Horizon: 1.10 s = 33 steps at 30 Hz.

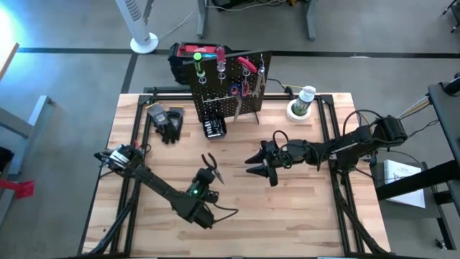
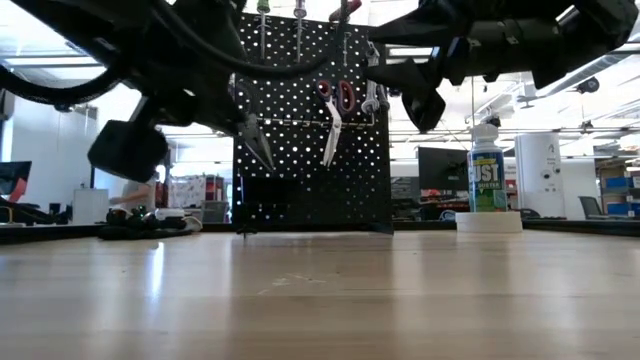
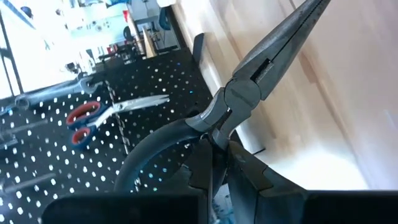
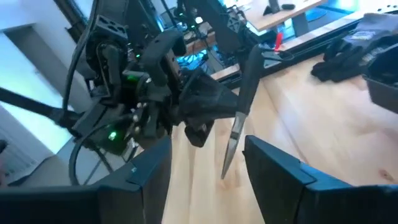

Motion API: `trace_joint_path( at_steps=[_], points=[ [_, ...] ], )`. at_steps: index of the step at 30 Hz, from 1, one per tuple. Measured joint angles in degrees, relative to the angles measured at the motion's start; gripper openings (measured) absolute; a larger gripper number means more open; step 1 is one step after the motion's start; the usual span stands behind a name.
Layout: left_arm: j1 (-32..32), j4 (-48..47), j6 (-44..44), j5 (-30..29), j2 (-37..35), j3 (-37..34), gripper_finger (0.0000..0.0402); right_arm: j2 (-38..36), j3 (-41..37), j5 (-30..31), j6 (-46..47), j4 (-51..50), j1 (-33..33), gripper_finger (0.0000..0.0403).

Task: Hang tools onto peg board
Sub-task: Hang the black pliers on the pegboard

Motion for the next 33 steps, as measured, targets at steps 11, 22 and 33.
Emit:
trace_joint_path(
  at_steps=[11,22,33],
  points=[
    [0.7,2.7,11.9,0.0,0.0,0.0,0.0018,0.0,0.1,10.1,-1.0,-0.7,0.0,0.0188],
    [0.7,7.4,15.6,-1.3,0.0,0.0,0.0018,0.1,4.5,7.5,-2.8,-9.3,0.0,0.0185],
    [0.7,21.7,35.3,-7.1,0.0,0.0,0.0018,0.1,4.5,9.3,-7.5,-10.3,0.7,0.0185]
  ],
)
